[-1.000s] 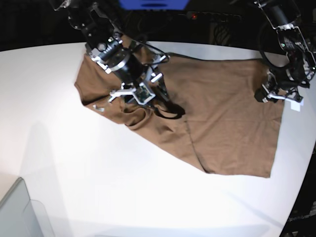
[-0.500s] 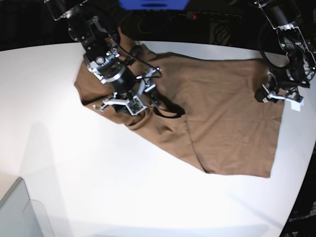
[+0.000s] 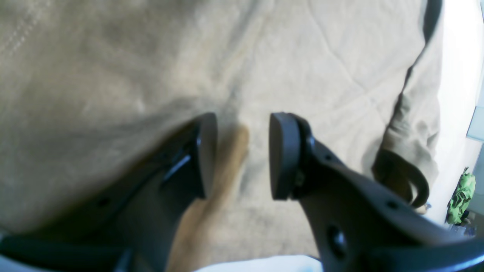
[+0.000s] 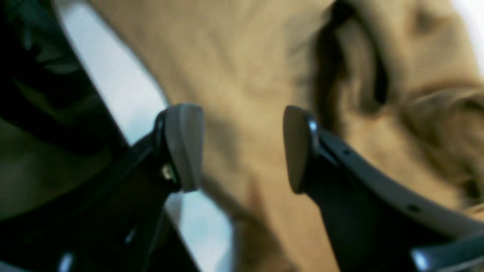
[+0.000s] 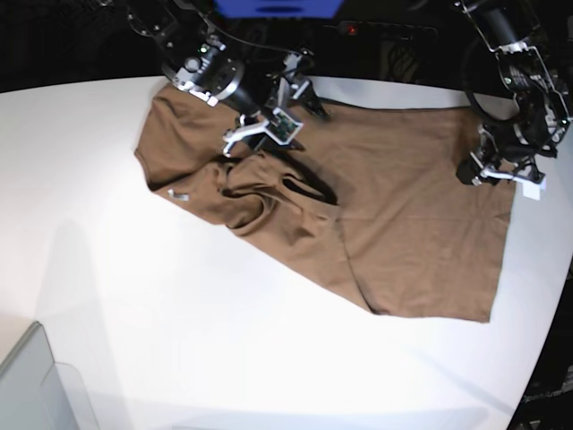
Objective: Layout the t-shirt on the table in an organized manner, then fold the t-shirt properly
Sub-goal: 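Lift the gathered hem corner with the right gripper and lay it back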
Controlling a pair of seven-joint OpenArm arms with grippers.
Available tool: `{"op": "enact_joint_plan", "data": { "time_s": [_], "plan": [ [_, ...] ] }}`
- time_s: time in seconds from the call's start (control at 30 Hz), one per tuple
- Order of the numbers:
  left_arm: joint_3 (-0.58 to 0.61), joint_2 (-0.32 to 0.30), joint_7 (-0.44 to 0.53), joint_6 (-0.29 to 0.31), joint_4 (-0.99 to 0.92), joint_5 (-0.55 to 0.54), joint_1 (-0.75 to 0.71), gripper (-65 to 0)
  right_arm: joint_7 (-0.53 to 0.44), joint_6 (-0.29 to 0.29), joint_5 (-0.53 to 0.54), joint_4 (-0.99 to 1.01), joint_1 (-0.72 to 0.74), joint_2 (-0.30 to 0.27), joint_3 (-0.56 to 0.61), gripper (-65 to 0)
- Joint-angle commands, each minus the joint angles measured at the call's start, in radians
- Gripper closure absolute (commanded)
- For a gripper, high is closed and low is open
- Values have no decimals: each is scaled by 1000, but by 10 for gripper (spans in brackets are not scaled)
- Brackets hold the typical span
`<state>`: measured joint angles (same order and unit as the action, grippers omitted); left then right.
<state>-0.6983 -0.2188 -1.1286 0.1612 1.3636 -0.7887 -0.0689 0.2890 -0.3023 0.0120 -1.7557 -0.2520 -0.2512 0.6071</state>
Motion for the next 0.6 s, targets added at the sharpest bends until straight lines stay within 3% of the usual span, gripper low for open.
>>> {"op": "enact_joint_plan", "data": {
  "time_s": [0.0,0.2,0.37,0.57],
  "plan": [
    [-4,-17,3,5,18,-13,14,-230,-30,-7,10,-52,-5,0,-19,-340],
    [-4,-17,3,5,18,-18,14,-230,-30,-7,10,-120,18,36,-164,-340],
    [-4,-17,3,5,18,-19,14,-230,57,-7,15,-68,96,48,-172,-340],
    [-4,-17,3,5,18,-19,14,-230,60,-7,13,36,136,97,-175,-339]
  ]
}}
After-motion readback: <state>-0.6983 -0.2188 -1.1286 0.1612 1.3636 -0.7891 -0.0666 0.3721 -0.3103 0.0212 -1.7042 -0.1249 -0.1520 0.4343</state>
